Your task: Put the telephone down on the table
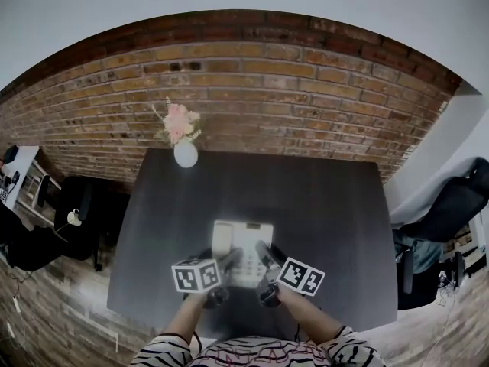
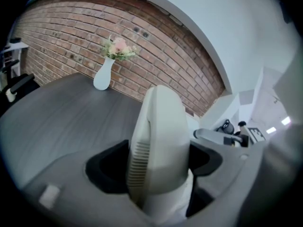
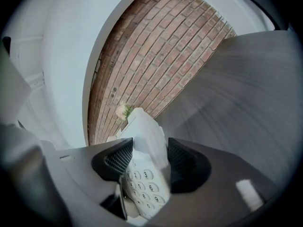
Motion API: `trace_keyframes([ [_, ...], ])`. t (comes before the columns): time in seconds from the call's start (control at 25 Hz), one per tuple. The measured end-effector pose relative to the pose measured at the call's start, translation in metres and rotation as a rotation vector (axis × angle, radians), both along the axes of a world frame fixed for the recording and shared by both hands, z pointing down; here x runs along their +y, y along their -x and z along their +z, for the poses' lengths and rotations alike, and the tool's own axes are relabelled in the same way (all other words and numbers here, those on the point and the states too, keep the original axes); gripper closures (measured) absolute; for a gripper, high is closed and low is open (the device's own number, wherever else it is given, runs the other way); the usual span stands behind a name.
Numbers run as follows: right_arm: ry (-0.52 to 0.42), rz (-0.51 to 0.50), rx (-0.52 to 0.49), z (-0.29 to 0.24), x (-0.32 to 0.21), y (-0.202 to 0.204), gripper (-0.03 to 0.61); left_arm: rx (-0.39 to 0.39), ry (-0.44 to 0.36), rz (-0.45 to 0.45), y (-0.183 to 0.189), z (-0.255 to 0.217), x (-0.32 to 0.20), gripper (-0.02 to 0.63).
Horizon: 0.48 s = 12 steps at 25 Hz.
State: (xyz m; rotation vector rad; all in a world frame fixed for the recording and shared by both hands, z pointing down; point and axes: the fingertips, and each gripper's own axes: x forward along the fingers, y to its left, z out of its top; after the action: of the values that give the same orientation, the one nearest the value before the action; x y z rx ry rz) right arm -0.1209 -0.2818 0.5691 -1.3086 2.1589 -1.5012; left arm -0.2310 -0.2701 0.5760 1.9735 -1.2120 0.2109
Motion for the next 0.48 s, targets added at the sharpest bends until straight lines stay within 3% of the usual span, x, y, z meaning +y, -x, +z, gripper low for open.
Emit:
trace_keyframes([
  [0.48, 0.022, 0.049, -0.033, 0.026, -0.08, 0.024, 0.35, -0.036, 0.025, 0.042, 0.027, 0.024, -0.084, 0.258],
])
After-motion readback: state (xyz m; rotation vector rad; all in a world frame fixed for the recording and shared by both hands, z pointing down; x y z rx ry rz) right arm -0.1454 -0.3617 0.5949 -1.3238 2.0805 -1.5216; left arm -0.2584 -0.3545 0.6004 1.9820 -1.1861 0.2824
